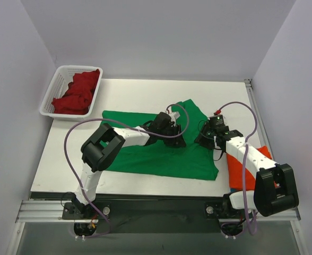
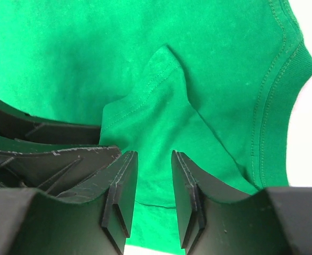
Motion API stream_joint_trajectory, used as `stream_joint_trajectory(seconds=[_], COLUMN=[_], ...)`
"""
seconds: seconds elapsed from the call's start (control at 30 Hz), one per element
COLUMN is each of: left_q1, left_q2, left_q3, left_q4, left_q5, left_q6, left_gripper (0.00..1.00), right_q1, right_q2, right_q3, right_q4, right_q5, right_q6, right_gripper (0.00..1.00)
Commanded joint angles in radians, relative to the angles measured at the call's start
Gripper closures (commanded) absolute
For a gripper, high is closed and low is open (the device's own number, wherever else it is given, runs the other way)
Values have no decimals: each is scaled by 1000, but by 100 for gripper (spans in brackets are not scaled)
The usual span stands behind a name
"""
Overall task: Fold and stack the t-shirts
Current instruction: Fold the flattened tshirt in 1/3 of the way
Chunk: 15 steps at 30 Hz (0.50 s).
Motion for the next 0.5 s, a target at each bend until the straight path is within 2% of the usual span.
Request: stream_joint_trajectory(seconds=[0.0,0.07,0.1,0.23,0.47], left_q1=[-16,-19,-22,-34,-91], left_q2=[-13,-24,-27,-47,-68], left_q3=[39,31,27,22,-7], left_q4=[48,62,65,74,76], left_q5=[23,24,26,38,21], left_q6=[7,10,9,21,81], left_gripper=[55,60,65,73,76], right_q1=[-2,-2,-2,-2,-2], right_q2=[-30,-27,-25,-20,-20], right_q3=[-1,-1,-2,-4,-13], right_q4=[-32,-32,-30,-30,-27], right_q5=[32,32,32,40,49], right_q6=[-2,-3,-2,-5,-3], right_gripper=[68,69,69,71,71])
